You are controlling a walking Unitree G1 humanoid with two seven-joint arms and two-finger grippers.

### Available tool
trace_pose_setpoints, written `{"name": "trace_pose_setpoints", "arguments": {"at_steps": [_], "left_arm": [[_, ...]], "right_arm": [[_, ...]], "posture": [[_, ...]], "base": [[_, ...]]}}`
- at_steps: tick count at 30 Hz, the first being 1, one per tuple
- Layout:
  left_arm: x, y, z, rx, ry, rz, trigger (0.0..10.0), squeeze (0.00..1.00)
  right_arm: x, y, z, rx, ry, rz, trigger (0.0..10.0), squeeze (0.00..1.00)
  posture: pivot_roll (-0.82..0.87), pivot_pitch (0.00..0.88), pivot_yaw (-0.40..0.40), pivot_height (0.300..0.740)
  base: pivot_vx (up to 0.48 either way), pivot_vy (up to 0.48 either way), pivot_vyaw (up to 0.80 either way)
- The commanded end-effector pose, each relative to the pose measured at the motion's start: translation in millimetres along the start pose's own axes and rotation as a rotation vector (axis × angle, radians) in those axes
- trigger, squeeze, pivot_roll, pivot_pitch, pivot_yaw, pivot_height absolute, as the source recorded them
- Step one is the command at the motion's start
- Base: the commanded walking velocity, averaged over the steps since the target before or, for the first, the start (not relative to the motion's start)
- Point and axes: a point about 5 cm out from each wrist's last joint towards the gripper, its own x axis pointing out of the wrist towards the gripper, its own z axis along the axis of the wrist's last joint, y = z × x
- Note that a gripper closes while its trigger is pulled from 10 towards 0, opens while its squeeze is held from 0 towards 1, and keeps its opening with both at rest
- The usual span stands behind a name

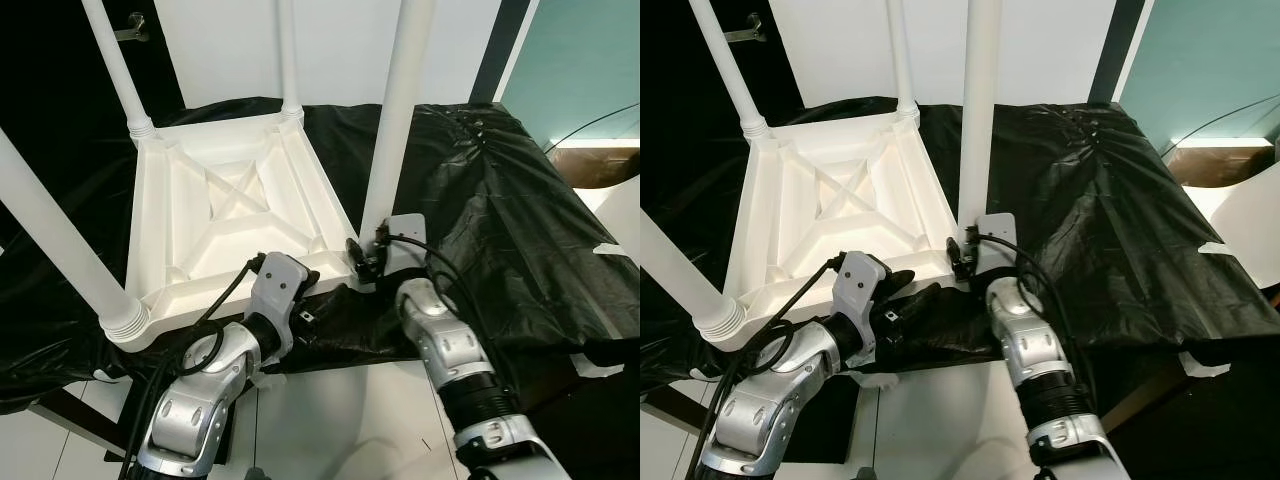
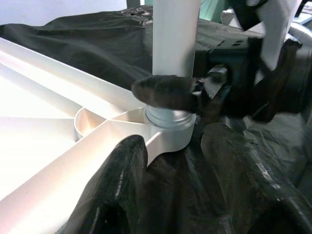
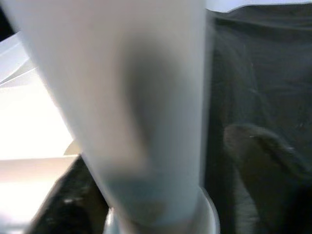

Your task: Building children table

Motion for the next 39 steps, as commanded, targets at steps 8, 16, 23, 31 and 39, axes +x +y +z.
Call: {"name": "trace_pose_setpoints", "arguments": {"at_steps": [8, 16, 23, 31, 39], "left_arm": [[-0.4, -1.8, -6, -0.023, 0.015, 0.018, 10.0, 0.00], [5.6, -0.5, -3, -0.022, -0.002, 0.027, 10.0, 0.00], [0.1, 5.5, 0, -0.003, -0.003, 0.044, 10.0, 0.00], [-0.1, 10.8, 1, 0.008, -0.006, 0.063, 10.0, 0.00], [-2.4, 13.6, 0, 0.013, -0.004, 0.074, 10.0, 0.00]], "right_arm": [[9.2, -23.7, 12, -0.067, -0.015, 0.277, 10.0, 0.00], [29.3, -18.6, 18, -0.140, 0.046, 0.514, 10.0, 0.00], [33.2, -10.5, 7, -0.183, 0.118, 0.639, 5.7, 0.00], [33.2, -11.5, 1, -0.195, 0.135, 0.661, 0.0, 0.00], [34.3, -20.0, -4, -0.172, 0.147, 0.563, 0.0, 0.00]], "posture": [[0.05, 0.000, -0.064, 0.740], [0.07, 0.000, -0.057, 0.740], [0.09, 0.000, -0.051, 0.740], [0.10, 0.000, -0.045, 0.740], [0.11, 0.000, -0.059, 0.740]], "base": [[0.000, 0.000, 0.00], [0.000, 0.000, 0.00], [0.000, 0.000, 0.00], [0.000, 0.000, 0.00], [0.000, 0.000, 0.00]]}}
